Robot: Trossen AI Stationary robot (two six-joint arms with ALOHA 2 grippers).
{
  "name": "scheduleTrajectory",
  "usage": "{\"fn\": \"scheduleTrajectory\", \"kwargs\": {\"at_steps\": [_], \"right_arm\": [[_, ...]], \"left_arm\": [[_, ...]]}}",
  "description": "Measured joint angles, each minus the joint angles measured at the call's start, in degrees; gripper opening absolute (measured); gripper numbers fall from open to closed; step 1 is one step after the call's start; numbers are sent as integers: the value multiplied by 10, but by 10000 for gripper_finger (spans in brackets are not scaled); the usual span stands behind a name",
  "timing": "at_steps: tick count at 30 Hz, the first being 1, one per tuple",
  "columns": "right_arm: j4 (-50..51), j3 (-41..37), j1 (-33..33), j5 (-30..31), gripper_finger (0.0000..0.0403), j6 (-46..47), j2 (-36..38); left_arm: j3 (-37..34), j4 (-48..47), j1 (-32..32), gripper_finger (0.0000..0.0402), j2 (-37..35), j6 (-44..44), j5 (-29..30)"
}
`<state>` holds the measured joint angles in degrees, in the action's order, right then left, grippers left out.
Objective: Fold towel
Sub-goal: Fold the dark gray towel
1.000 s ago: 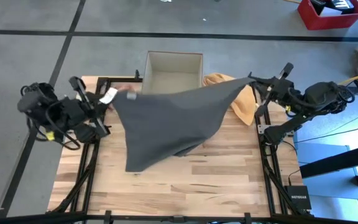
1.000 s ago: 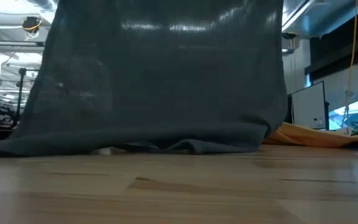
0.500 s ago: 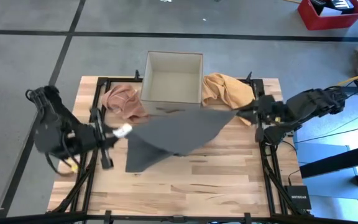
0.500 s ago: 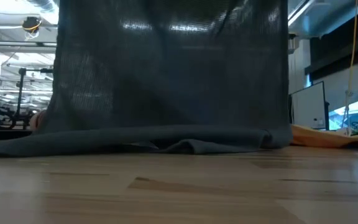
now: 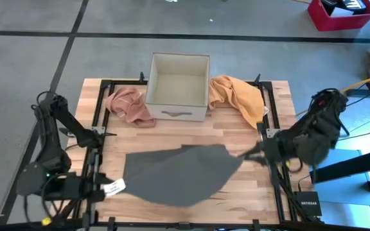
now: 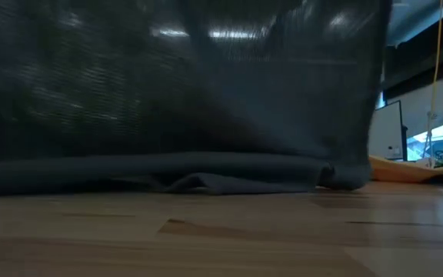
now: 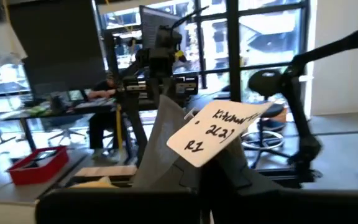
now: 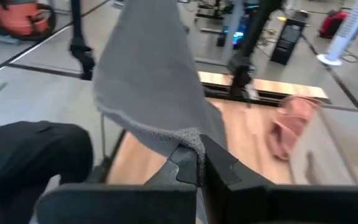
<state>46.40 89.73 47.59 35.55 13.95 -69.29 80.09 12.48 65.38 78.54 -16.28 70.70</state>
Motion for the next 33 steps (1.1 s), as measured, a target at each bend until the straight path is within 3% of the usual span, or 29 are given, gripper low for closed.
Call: {"fn": "scheduleTrajectory", "kwargs": {"at_steps": [5,10,14,19,27,33], "right_arm": [[2,93,70,41,4,-12,-77],[13,237,115,123,6,-89,-149],[32,343,122,204,4,-161,-188],[31,433,118,283,6,-245,-200],[-37,446,77,369,5,-399,-165],[11,446,36,418,4,-415,-150]], "left_arm": [[0,123,21,5,7,-86,-9],[14,252,23,5,7,-227,-76],[46,309,22,5,7,-331,-125],[101,339,18,5,7,-437,-139],[163,330,-4,5,6,-508,-133],[166,334,-7,5,4,-589,-55]]}}
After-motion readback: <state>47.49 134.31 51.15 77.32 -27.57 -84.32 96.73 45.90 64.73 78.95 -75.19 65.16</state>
